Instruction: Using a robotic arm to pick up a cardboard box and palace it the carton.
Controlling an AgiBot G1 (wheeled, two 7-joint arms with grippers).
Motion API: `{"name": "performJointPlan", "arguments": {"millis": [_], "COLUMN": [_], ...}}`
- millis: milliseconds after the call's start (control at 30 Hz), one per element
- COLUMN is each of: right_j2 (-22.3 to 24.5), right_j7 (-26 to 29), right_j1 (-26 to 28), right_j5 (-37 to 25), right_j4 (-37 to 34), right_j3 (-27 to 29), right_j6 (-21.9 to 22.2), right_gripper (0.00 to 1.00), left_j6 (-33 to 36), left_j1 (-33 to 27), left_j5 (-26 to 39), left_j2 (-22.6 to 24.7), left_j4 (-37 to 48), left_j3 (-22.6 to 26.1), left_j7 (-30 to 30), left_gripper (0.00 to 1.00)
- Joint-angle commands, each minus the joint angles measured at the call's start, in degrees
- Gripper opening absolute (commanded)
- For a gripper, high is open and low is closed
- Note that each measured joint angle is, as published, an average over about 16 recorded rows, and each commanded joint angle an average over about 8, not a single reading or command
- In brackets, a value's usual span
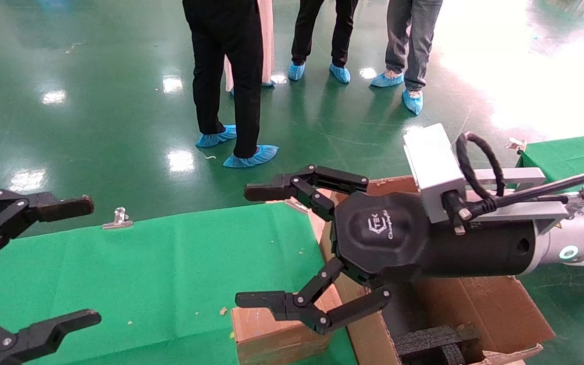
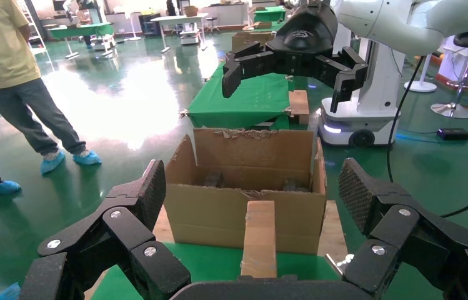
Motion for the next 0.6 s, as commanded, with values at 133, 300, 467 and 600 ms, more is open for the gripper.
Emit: {"name": "performJointPlan", "arguments": {"millis": [133,300,467,600], "right_j2": [0.0,0.0,0.0,0.0], "right_j7": [0.0,0.0,0.0,0.0], "right_j1": [0.0,0.0,0.0,0.0], "right_j5": [0.0,0.0,0.0,0.0], "right_j4": [0.0,0.0,0.0,0.0], "right_j3": [0.0,0.0,0.0,0.0], "right_j6": [0.0,0.0,0.0,0.0], "right_gripper": [1.00,1.00,1.00,1.00], "left_j6": [0.0,0.0,0.0,0.0], "left_j1": [0.0,0.0,0.0,0.0], "left_j5": [0.0,0.0,0.0,0.0], "left_j2": [0.0,0.0,0.0,0.0], "left_j4": [0.0,0.0,0.0,0.0], "left_j3": [0.0,0.0,0.0,0.0], "left_j7": [0.0,0.0,0.0,0.0], "left_gripper": [1.00,1.00,0.77,0.27]}}
